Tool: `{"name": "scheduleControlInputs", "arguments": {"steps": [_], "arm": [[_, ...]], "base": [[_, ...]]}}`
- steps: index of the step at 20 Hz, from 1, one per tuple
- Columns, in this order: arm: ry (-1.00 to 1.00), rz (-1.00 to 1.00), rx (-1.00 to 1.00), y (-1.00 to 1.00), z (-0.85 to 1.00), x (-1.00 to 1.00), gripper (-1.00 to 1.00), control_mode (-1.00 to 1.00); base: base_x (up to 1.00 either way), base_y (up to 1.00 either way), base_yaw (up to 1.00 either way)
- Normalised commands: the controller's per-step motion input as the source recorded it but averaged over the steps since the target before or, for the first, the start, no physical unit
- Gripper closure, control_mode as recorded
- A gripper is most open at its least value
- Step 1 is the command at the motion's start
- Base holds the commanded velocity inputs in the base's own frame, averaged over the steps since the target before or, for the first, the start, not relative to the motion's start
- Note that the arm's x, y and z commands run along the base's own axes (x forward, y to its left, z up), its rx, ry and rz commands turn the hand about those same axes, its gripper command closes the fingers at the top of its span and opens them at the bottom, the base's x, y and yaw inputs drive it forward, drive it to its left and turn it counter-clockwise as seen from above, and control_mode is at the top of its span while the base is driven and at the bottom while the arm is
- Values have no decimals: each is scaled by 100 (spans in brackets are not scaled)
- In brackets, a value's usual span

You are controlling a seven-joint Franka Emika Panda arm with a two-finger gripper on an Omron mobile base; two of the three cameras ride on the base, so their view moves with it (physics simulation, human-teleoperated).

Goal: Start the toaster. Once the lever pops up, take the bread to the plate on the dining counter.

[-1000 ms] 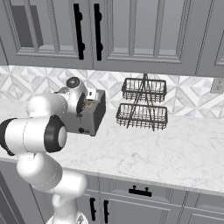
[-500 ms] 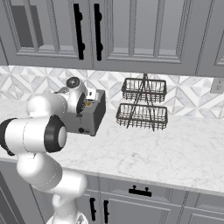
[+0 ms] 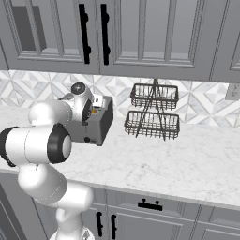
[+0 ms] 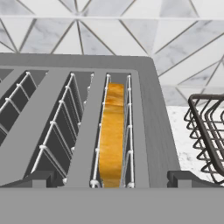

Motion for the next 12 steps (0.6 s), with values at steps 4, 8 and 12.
{"name": "scheduleControlInputs", "arguments": {"steps": [4,8,12], "arm": [[0,0,0,0,0,0,-100,-100],[0,0,0,0,0,3,-100,-100],[0,0,0,0,0,9,-100,-100]], "base": [[0,0,0],[0,0,0],[0,0,0]]}}
